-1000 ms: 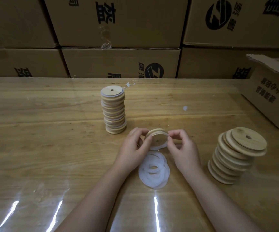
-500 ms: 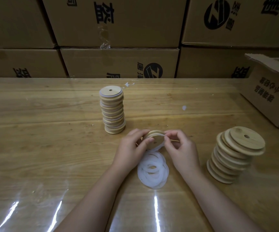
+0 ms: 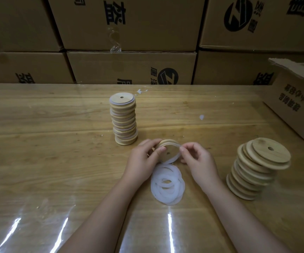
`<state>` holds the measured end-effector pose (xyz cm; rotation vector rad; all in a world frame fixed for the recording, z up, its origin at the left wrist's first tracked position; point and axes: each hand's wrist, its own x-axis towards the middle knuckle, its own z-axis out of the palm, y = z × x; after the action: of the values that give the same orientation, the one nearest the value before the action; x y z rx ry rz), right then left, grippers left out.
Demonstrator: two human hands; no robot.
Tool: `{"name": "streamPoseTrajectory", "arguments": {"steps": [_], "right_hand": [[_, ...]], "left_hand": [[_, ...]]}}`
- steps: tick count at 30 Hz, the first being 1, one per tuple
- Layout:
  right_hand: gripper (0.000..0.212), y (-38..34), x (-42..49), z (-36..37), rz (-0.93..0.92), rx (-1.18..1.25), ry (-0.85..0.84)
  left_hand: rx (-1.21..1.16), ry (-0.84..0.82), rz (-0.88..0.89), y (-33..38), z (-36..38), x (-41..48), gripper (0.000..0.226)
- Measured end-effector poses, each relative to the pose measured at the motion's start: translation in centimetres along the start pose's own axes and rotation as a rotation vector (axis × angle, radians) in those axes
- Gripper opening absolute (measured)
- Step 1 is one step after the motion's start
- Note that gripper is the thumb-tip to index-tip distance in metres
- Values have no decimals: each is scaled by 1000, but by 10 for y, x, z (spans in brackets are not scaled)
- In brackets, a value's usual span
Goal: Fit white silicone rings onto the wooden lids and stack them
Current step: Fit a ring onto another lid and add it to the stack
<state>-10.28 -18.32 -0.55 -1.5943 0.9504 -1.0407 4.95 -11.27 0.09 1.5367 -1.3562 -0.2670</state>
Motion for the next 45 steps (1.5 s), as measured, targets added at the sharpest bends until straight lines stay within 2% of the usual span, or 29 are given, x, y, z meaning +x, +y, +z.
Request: {"name": "streamPoseTrajectory", "arguments": {"steps": [3, 5, 11, 14, 18, 20, 23, 30, 38, 45], "right_hand": [[14, 2, 0, 0, 1, -37, -34], [14, 3, 0, -1, -10, -52, -54], [20, 4, 0, 0, -42, -35, -50], [20, 4, -1, 1, -62, -38, -23], [25, 4, -2, 2, -69, -10, -12], [26, 3, -2, 2, -69, -15, 11], [24, 2, -1, 2, -61, -16, 34], [20, 0, 0, 1, 4, 4, 57], [14, 1, -1, 1, 0, -94, -49], [15, -1, -2, 2, -13, -123, -55]], "left_hand": [[-72, 3, -75, -5, 0, 1, 15], [-127, -2, -112, -6, -1, 1, 20], [-180, -70, -144, -4, -1, 1, 18], [-154, -77, -121, -1, 0, -1, 12], [-81, -58, -34, 3, -1, -2, 25], [-67, -54, -29, 3, -1, -2, 27], [-67, -57, -31, 1, 0, -1, 18], [-70, -76, -36, -2, 1, -2, 22], [-107, -61, -62, -5, -2, -1, 21], [-208, -67, -114, -2, -2, 0, 19]]}}
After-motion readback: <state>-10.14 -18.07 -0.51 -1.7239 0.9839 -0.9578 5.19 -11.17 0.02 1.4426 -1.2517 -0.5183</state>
